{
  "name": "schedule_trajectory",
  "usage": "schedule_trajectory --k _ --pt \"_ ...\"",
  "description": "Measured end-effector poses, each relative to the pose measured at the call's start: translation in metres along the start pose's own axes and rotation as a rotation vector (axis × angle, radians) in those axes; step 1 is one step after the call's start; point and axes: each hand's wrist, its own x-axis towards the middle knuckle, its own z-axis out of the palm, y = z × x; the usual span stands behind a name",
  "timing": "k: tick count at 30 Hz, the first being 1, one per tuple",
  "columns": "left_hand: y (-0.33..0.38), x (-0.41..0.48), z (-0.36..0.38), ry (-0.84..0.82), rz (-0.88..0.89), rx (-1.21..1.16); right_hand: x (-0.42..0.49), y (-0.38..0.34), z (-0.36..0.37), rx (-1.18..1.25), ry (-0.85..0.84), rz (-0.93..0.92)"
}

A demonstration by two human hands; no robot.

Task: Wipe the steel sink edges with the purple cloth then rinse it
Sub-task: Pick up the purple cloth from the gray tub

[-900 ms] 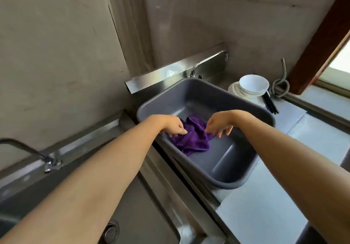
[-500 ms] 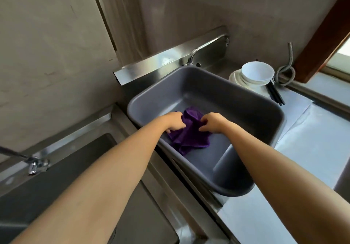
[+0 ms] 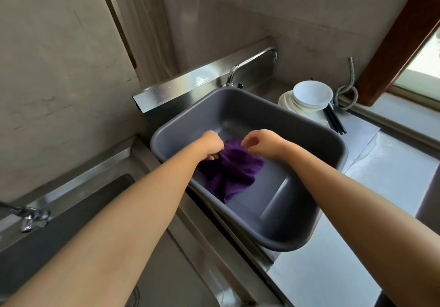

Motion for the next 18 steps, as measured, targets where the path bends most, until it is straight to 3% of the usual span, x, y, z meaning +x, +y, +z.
schedule_trajectory --k 6,9,13,18 --pt "0.014 -0.029 -0.022 -0.037 0.280 0.032 0.007 0.010 0.014 -0.251 -0.038 -0.011" --pt "0.016 -0.040 -0.039 0.010 0.308 -0.069 0.002 -0.010 0.005 -0.165 0.060 -0.100" --pt "0.019 -0.059 -0.073 0.201 0.362 -0.073 -0.012 -0.050 -0.034 -0.079 0.137 -0.204" --pt "0.032 -0.108 -0.118 0.202 0.526 -0.084 -0.033 -0.104 -0.076 -0.077 0.183 -0.343"
